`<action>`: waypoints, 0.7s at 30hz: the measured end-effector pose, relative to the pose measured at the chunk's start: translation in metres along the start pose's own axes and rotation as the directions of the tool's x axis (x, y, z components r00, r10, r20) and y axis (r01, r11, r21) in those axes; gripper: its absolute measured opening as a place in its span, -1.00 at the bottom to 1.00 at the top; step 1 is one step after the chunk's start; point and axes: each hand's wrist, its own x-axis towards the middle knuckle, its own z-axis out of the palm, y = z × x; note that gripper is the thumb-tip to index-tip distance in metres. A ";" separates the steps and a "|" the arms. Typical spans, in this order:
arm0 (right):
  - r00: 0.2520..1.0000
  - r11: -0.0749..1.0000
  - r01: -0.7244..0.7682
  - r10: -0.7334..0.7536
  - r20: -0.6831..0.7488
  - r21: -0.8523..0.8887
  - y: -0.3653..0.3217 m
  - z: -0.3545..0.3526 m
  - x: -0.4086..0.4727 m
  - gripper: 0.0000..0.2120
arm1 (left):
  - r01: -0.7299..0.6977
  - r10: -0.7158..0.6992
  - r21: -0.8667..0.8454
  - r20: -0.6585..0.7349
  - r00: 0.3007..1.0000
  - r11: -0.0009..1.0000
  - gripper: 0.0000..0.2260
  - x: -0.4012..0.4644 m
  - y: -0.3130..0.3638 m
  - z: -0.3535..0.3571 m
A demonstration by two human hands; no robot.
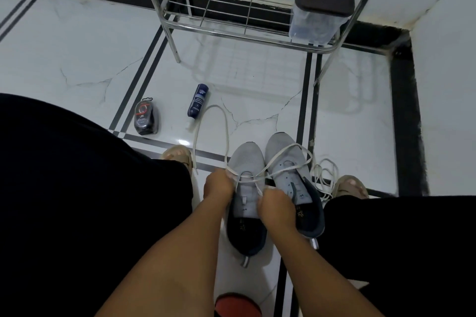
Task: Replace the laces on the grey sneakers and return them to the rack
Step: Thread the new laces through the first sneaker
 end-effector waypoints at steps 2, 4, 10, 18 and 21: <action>0.998 0.996 -0.057 0.057 0.008 0.071 0.006 0.001 0.002 -0.78 | 0.056 -0.074 -0.102 -0.181 0.981 0.993 -0.73 0.020 -0.005 -0.025; 0.995 0.987 -0.103 0.100 0.027 0.122 0.008 -0.002 0.003 -0.77 | 0.045 -0.132 -0.239 -0.363 0.922 0.970 -0.65 0.044 -0.010 -0.055; 0.996 0.992 -0.084 0.079 0.050 0.098 0.007 -0.005 0.005 -0.76 | -0.149 0.062 -0.235 -0.344 0.937 0.960 -0.73 0.017 0.038 -0.074; 0.995 0.992 -0.086 0.081 0.058 0.093 0.007 -0.008 0.005 -0.78 | -0.042 0.001 -0.355 -0.116 0.993 0.934 -0.74 0.008 0.001 -0.018; 0.992 0.985 -0.117 0.109 0.066 0.128 0.009 -0.008 0.006 -0.76 | 0.003 -0.423 -0.973 -0.098 0.901 0.230 -0.61 0.025 0.018 -0.070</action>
